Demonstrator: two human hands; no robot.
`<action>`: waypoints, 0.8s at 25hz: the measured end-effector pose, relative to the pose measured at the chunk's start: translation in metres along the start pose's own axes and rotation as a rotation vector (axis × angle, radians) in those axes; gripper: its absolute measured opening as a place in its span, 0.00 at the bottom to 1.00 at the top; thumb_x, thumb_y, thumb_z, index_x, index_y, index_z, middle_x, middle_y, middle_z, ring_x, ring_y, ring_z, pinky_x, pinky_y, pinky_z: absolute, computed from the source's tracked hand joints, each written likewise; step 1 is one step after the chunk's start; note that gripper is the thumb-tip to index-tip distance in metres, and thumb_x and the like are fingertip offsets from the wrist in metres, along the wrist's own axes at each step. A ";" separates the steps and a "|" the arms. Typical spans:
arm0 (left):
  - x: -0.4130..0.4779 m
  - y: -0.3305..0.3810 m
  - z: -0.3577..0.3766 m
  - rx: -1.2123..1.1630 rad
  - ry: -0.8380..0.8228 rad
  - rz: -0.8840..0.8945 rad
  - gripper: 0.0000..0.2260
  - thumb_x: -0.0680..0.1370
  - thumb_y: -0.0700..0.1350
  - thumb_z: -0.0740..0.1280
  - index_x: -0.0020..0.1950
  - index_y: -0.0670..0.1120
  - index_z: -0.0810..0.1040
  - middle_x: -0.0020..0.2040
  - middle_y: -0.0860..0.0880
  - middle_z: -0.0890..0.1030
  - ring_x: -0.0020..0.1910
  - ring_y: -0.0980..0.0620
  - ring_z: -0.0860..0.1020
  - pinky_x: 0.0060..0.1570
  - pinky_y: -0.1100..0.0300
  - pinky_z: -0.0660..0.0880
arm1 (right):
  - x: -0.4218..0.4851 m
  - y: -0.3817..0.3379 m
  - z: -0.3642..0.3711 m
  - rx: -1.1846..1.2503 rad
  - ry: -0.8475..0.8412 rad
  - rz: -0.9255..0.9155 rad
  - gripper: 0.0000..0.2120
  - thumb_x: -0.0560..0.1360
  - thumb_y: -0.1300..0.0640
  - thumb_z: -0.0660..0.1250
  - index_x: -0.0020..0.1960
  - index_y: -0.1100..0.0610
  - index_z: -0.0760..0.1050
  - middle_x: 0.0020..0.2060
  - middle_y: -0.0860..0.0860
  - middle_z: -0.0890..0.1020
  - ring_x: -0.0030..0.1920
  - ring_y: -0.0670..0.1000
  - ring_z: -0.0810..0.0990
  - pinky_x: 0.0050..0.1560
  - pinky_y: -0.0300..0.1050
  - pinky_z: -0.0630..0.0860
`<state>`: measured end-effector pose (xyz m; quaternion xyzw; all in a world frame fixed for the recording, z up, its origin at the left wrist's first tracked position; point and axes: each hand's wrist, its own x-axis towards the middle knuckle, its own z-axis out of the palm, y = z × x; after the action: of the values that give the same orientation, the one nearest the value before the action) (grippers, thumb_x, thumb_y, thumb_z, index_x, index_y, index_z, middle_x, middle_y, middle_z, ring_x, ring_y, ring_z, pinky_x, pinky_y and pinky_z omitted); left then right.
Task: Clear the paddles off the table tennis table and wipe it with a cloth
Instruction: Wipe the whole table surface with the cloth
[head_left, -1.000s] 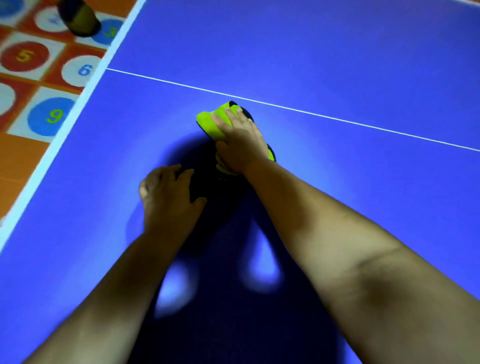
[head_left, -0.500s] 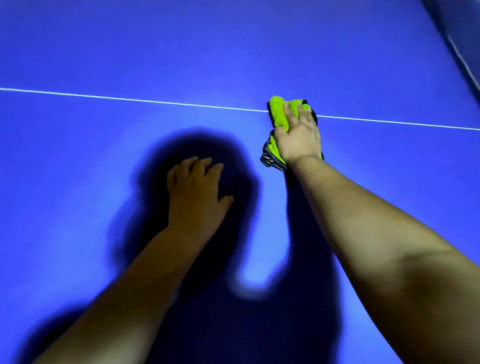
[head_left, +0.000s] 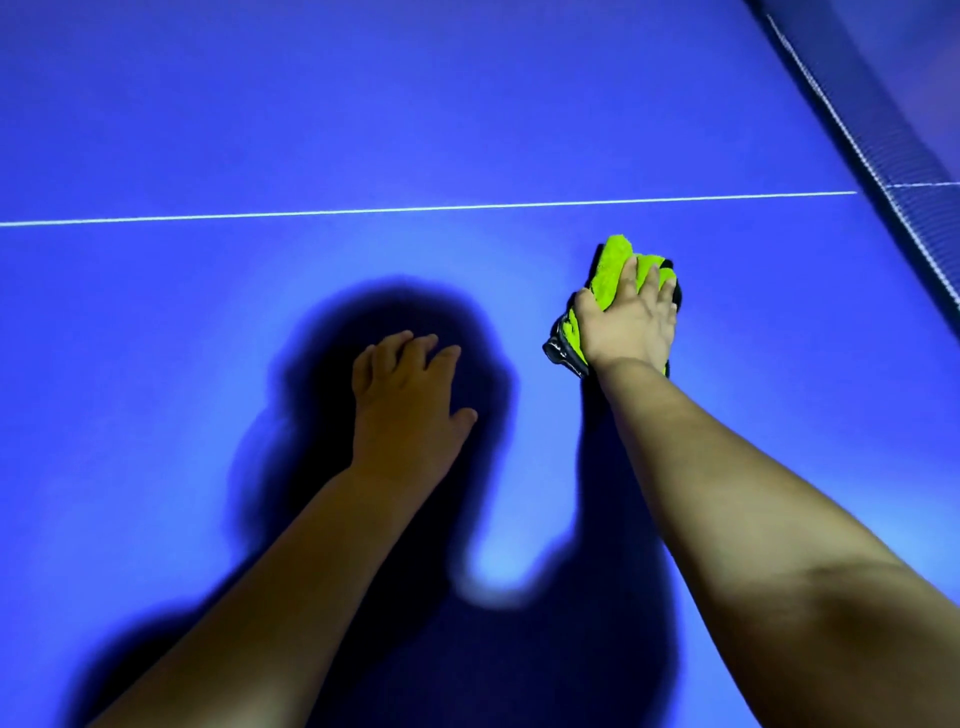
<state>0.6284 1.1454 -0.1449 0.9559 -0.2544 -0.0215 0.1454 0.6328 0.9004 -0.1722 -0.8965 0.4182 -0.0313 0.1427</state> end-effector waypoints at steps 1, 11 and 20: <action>-0.007 0.003 -0.001 -0.002 -0.005 0.014 0.29 0.72 0.56 0.68 0.71 0.51 0.66 0.72 0.49 0.65 0.72 0.47 0.56 0.67 0.51 0.50 | -0.012 0.013 -0.005 0.004 -0.002 0.011 0.36 0.76 0.40 0.56 0.79 0.52 0.49 0.78 0.54 0.50 0.78 0.54 0.43 0.76 0.51 0.42; -0.136 0.024 0.007 -0.043 0.067 0.286 0.25 0.56 0.46 0.77 0.51 0.45 0.79 0.51 0.46 0.79 0.57 0.44 0.68 0.56 0.48 0.61 | -0.197 0.134 -0.039 0.028 0.045 0.213 0.35 0.77 0.43 0.60 0.78 0.53 0.51 0.78 0.56 0.52 0.78 0.53 0.44 0.76 0.51 0.43; -0.275 -0.038 -0.019 -0.005 0.012 0.448 0.28 0.53 0.49 0.77 0.52 0.46 0.80 0.51 0.47 0.79 0.56 0.45 0.67 0.54 0.45 0.72 | -0.381 0.180 -0.050 0.061 0.040 0.358 0.40 0.69 0.39 0.53 0.78 0.52 0.53 0.78 0.57 0.52 0.77 0.55 0.45 0.75 0.52 0.43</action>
<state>0.4102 1.3176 -0.1467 0.8752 -0.4596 0.0163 0.1502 0.2438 1.0690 -0.1511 -0.8022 0.5728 -0.0360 0.1645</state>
